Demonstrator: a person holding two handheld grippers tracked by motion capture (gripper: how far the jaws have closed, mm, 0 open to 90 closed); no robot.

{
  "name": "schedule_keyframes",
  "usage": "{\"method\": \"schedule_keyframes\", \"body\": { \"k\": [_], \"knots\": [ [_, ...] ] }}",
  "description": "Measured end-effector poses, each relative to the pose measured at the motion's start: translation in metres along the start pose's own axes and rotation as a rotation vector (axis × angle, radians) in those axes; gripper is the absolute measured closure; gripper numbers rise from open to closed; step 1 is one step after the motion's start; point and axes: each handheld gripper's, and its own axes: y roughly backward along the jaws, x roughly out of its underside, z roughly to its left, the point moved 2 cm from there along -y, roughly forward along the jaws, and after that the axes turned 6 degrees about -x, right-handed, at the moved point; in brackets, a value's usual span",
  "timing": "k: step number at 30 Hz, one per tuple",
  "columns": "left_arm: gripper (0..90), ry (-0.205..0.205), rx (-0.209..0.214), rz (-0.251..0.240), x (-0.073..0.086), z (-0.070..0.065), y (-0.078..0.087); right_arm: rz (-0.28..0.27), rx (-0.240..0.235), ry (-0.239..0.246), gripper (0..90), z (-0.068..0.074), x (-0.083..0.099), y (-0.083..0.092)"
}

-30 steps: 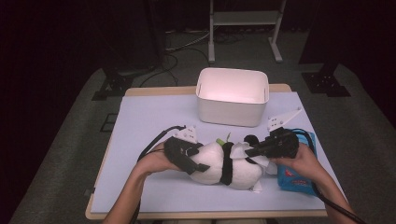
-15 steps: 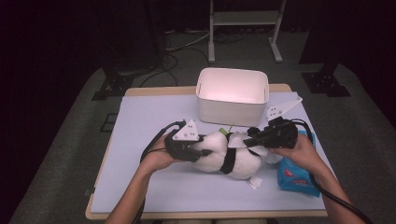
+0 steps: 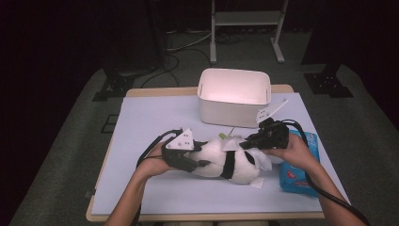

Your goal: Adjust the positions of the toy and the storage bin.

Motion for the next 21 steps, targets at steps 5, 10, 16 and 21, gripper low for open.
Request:
{"method": "schedule_keyframes", "body": {
  "k": [5, 10, 16, 21],
  "knots": [
    [31.7, 0.080, 0.073, -0.036, 0.000, -0.003, 0.008, 0.012, -0.027, 0.010, 84.0, 0.011, 0.008, -0.004],
    [26.8, 0.140, 0.091, -0.038, -0.005, 0.000, 0.012, 0.016, -0.029, 0.013, 84.0, 0.019, 0.015, -0.003],
    [40.3, 0.105, 0.107, 0.000, -0.006, -0.003, 0.008, 0.022, -0.052, 0.018, 84.0, 0.024, 0.017, -0.003],
    [50.3, 0.090, 0.118, 0.022, -0.001, -0.005, 0.011, 0.006, -0.044, 0.045, 83.8, 0.027, 0.007, 0.002]
  ]
}}
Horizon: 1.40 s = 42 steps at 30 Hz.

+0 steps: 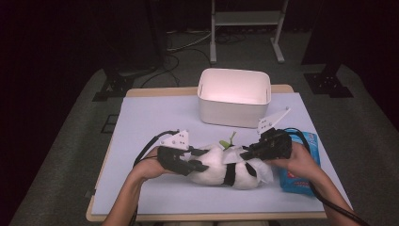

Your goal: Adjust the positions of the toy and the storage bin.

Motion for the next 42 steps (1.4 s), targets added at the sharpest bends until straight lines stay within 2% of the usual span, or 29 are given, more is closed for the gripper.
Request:
{"method": "schedule_keyframes", "body": {
  "k": [3, 6, 9, 13, 14, 16, 21, 23, 27, 30, 34, 36, 39, 42],
  "knots": [
    [50.1, 0.007, 0.002, 0.001, 0.002, 0.000, 0.000, 0.003, 0.024, 0.007, 83.8, 0.000, -0.006, -0.004],
    [49.1, -0.003, 0.010, 0.016, 0.004, -0.001, 0.001, 0.029, -0.004, 0.013, 83.8, 0.002, -0.008, -0.015],
    [48.5, 0.012, 0.017, 0.014, 0.006, -0.001, 0.002, 0.043, -0.007, 0.041, 83.6, 0.006, -0.009, -0.014],
    [46.7, 0.020, 0.037, 0.012, 0.005, -0.001, 0.003, 0.027, -0.011, 0.021, 83.6, 0.005, -0.005, -0.010],
    [45.0, 0.040, 0.054, 0.009, 0.002, 0.000, 0.004, 0.034, -0.011, 0.021, 83.6, 0.006, -0.001, -0.012],
    [43.4, 0.053, 0.061, 0.013, -0.002, 0.001, 0.005, 0.038, -0.008, 0.023, 83.7, 0.009, 0.001, -0.013],
    [39.8, 0.046, 0.076, 0.007, -0.012, 0.000, 0.005, 0.037, -0.018, 0.041, 83.7, 0.015, 0.004, -0.015],
    [39.5, 0.041, 0.079, 0.022, -0.019, 0.000, 0.001, 0.037, -0.017, 0.045, 83.7, 0.019, 0.004, -0.016],
    [41.7, 0.042, 0.082, 0.032, -0.026, 0.002, -0.005, 0.033, -0.023, 0.045, 83.6, 0.022, 0.007, -0.017],
    [45.8, 0.065, 0.074, 0.043, -0.031, 0.006, -0.010, 0.035, -0.023, 0.060, 83.7, 0.025, 0.009, -0.018],
    [49.2, 0.077, 0.054, 0.073, -0.036, 0.010, -0.017, 0.041, -0.021, 0.068, 83.7, 0.030, 0.010, -0.020],
    [49.4, 0.092, 0.039, 0.111, -0.038, 0.012, -0.025, 0.039, -0.025, 0.069, 83.6, 0.032, 0.010, -0.021],
    [51.0, 0.107, 0.049, 0.126, -0.039, 0.014, -0.032, 0.042, -0.026, 0.068, 83.6, 0.033, 0.011, -0.021],
    [55.8, 0.102, 0.062, 0.136, -0.040, 0.015, -0.038, 0.043, -0.024, 0.074, 83.6, 0.034, 0.012, -0.021]
  ]
}}
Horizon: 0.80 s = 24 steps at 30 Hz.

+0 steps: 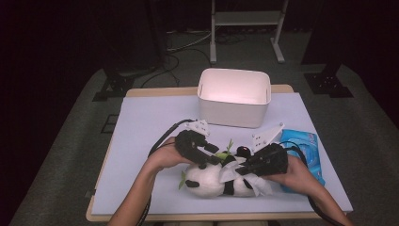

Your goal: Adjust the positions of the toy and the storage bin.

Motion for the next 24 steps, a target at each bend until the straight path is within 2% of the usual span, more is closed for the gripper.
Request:
{"method": "schedule_keyframes", "body": {
  "k": [4, 7, 13, 21, 24],
  "knots": [
    [71.6, -0.027, 0.006, 0.017, -0.002, -0.002, -0.008, -0.004, 0.002, 0.007, 83.6, 0.001, 0.000, 0.000],
    [76.3, -0.043, -0.007, -0.011, -0.005, -0.002, -0.006, -0.004, 0.006, 0.013, 83.6, 0.003, -0.001, 0.002],
    [77.9, -0.066, -0.025, -0.045, -0.014, -0.007, 0.001, -0.023, -0.006, 0.014, 83.6, 0.006, -0.003, 0.006],
    [78.0, -0.098, -0.019, -0.064, -0.025, -0.012, 0.004, -0.010, -0.005, 0.025, 83.6, 0.010, -0.002, 0.005],
    [78.0, -0.111, -0.026, -0.076, -0.029, -0.014, 0.007, -0.002, -0.010, 0.014, 83.6, 0.010, -0.001, 0.003]
  ]
}}
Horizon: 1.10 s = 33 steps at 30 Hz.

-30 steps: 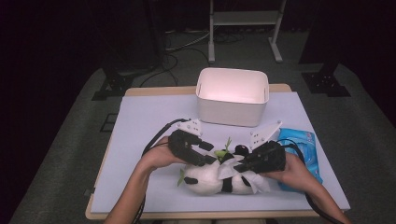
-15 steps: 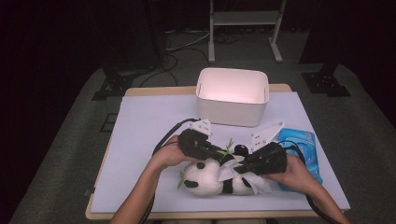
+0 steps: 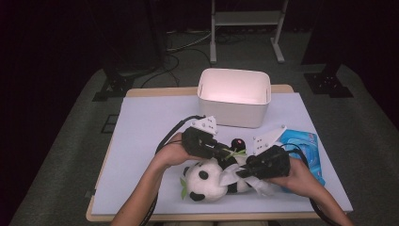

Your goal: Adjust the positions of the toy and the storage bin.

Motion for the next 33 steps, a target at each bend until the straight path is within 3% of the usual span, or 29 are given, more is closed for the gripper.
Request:
{"method": "schedule_keyframes", "body": {
  "k": [2, 5, 7, 10, 13, 17, 19, 22, 25, 27, 33],
  "knots": [
    [77.9, -0.014, 0.010, 0.010, -0.001, -0.002, -0.001, 0.013, -0.003, -0.005, 83.4, -0.001, 0.002, -0.003],
    [77.5, -0.043, -0.004, 0.066, 0.002, -0.004, -0.010, 0.026, -0.005, 0.005, 83.5, -0.002, 0.002, -0.005],
    [76.6, -0.033, 0.007, 0.062, 0.004, -0.005, -0.012, -0.003, 0.008, 0.009, 83.6, -0.003, -0.001, 0.004],
    [72.2, -0.012, 0.025, 0.064, 0.009, -0.007, -0.014, 0.000, 0.092, -0.003, 83.5, -0.013, -0.003, 0.021],
    [60.3, -0.007, 0.007, 0.106, 0.015, -0.009, -0.014, 0.029, 0.125, -0.051, 83.5, -0.031, 0.001, 0.025],
    [51.3, 0.019, 0.007, 0.101, 0.029, -0.013, -0.014, 0.049, 0.110, -0.068, 83.5, -0.039, 0.005, 0.020],
    [47.9, 0.033, -0.012, 0.101, 0.036, -0.014, -0.012, 0.017, 0.091, -0.079, 83.5, -0.042, 0.006, 0.021],
    [45.6, 0.057, -0.007, 0.062, 0.045, -0.015, -0.006, 0.004, 0.108, -0.094, 83.7, -0.048, 0.008, 0.023],
    [41.7, 0.049, -0.018, 0.065, 0.049, -0.018, -0.001, 0.058, 0.116, -0.101, 83.8, -0.053, 0.012, 0.018],
    [40.1, 0.034, -0.039, 0.093, 0.053, -0.019, -0.001, 0.082, 0.099, -0.098, 83.8, -0.052, 0.015, 0.014],
    [41.2, 0.022, -0.052, 0.084, 0.056, -0.020, -0.006, 0.094, 0.079, -0.103, 84.3, -0.041, 0.025, 0.012]
  ]
}}
